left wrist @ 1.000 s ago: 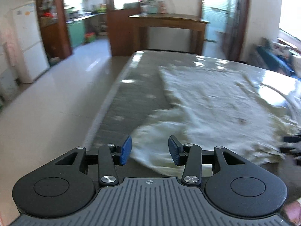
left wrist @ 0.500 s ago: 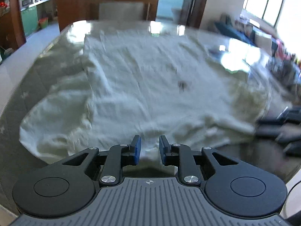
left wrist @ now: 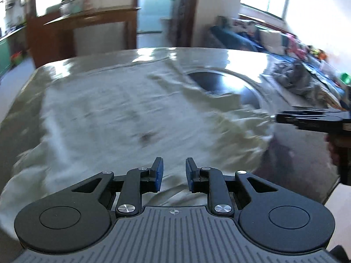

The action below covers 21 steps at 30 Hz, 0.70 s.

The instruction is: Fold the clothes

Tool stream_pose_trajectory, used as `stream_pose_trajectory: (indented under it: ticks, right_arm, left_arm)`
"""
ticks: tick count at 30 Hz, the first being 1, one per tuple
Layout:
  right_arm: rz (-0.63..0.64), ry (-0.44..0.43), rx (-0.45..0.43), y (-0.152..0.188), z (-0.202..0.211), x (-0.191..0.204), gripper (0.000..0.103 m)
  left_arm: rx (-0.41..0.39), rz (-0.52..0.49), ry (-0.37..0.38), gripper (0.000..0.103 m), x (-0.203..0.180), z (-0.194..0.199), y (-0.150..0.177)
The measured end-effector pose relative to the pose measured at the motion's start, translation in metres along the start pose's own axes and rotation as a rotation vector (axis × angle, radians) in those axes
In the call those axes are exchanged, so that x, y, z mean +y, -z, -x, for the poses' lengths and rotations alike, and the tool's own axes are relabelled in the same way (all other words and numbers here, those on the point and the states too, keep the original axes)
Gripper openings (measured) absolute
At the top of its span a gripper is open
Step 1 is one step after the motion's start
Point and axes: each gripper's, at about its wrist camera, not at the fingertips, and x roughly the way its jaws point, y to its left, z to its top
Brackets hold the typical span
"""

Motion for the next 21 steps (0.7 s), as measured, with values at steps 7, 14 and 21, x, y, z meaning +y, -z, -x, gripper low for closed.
stream_pose_trajectory:
  ticks: [7,14,21]
  right_arm:
    - [-0.075,-0.001,0.029,0.002,-0.023,-0.014,0.035]
    - [-0.045,-0.025,0.042,0.003,-0.025,-0.012,0.009]
    - [-0.152,-0.102,-0.015,-0.005,-0.005,-0.028,0.007]
  left_arm:
    - [0.003,-0.093,0.089,0.022,-0.054,-0.032,-0.010]
    - [-0.012,-0.174,0.151,0.022,-0.087,-0.050,-0.005]
    - [-0.010,-0.222,0.202,0.023,-0.098,-0.065,0.004]
